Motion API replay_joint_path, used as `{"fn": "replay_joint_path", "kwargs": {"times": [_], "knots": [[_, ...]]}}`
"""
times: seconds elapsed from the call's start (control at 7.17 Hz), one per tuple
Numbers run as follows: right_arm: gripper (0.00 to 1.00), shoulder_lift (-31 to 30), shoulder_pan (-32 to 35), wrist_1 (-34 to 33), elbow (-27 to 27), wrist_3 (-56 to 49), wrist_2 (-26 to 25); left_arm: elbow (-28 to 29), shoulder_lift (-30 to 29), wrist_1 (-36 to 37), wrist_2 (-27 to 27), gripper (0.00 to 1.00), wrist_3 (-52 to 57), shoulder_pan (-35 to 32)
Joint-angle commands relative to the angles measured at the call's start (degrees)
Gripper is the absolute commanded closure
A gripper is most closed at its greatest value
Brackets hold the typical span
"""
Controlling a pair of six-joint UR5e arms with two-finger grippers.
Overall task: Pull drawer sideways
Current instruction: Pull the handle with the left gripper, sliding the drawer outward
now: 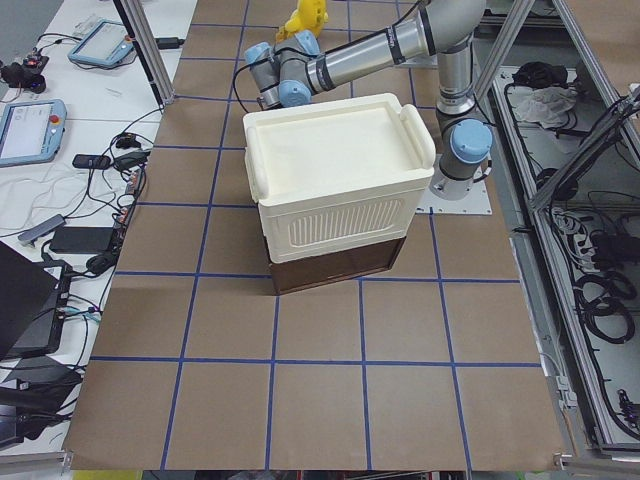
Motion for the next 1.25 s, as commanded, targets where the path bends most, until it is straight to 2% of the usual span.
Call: {"fn": "replay_joint_path", "kwargs": {"times": [0.0, 1.12], "knots": [[0.00, 0.0, 0.0, 0.0, 0.0, 0.0, 0.0, 0.5, -0.4, -0.1, 0.0, 0.92, -0.8, -0.9], [0.00, 0.0, 0.0, 0.0, 0.0, 0.0, 0.0, 1.4, -0.6, -0.1, -0.2, 0.92, -1.2, -2.6]]}}
